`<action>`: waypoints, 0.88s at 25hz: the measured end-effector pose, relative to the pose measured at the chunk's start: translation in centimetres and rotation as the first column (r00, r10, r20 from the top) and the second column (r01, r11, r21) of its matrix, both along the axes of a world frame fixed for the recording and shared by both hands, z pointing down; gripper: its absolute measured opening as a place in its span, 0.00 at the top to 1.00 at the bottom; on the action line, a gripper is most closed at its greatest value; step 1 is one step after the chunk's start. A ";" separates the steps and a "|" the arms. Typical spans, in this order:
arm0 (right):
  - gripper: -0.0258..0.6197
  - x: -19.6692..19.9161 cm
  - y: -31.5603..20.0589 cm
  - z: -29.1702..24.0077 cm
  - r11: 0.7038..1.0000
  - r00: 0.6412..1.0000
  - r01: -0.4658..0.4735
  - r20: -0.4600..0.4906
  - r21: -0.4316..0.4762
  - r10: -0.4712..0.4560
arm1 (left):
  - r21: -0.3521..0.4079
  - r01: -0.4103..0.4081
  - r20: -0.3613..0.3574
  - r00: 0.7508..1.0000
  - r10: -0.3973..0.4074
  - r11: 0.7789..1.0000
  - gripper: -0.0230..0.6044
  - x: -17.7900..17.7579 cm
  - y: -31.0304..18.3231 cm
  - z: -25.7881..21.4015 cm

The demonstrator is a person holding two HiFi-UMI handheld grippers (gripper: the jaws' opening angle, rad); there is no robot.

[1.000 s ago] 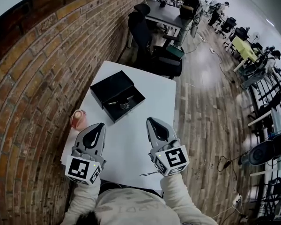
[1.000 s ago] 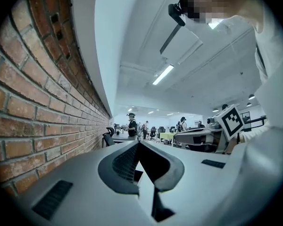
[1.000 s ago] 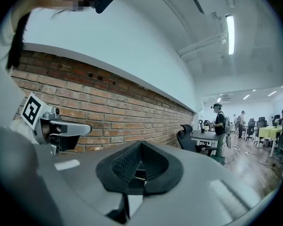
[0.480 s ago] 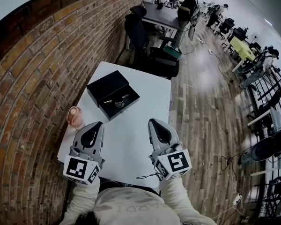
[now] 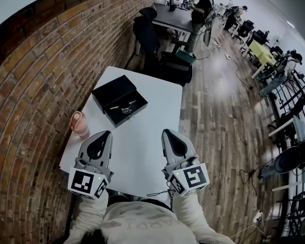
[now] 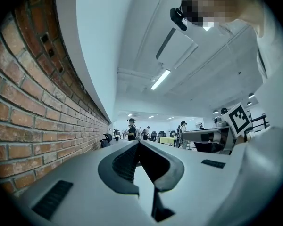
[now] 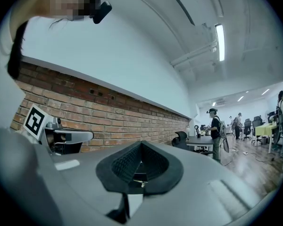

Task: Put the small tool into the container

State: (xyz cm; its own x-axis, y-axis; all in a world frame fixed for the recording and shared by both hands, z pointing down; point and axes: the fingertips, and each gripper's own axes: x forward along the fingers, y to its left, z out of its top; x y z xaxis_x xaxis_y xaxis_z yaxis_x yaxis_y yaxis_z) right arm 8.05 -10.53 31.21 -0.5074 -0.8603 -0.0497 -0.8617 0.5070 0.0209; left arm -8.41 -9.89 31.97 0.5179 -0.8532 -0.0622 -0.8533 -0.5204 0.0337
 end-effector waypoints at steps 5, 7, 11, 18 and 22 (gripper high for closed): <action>0.95 0.7 0.8 0.0 1.000 1.000 0.002 0.012 0.003 -0.002 | 0.010 0.000 0.001 1.000 0.000 1.000 0.96 0.8 0.7 -0.2; 0.95 1.0 1.1 0.0 1.000 1.000 0.001 0.013 0.003 -0.001 | 0.013 -0.001 0.002 1.000 0.001 1.000 0.96 1.1 1.0 -0.4; 0.95 1.5 1.5 -0.2 1.000 1.000 -0.007 0.022 0.006 0.007 | 0.015 -0.002 0.004 1.000 0.002 1.000 0.96 1.6 1.4 -0.5; 0.95 2.2 1.5 -0.4 1.000 0.999 -0.017 0.034 0.010 0.017 | 0.017 -0.001 0.006 1.000 0.001 1.000 0.96 2.1 1.4 -0.8; 0.95 2.2 1.3 -0.3 1.000 0.999 -0.017 0.038 0.005 0.016 | 0.013 0.003 0.000 1.000 -0.003 1.000 0.96 2.1 1.2 -0.6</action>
State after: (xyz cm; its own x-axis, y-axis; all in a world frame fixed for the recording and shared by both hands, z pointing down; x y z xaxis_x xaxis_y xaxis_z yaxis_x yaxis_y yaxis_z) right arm 10.30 -9.27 30.92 -0.4909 -0.8681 -0.0732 -0.8701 0.4928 -0.0094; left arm -6.35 -8.64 31.34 0.5153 -0.8539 -0.0730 -0.8548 -0.5182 0.0273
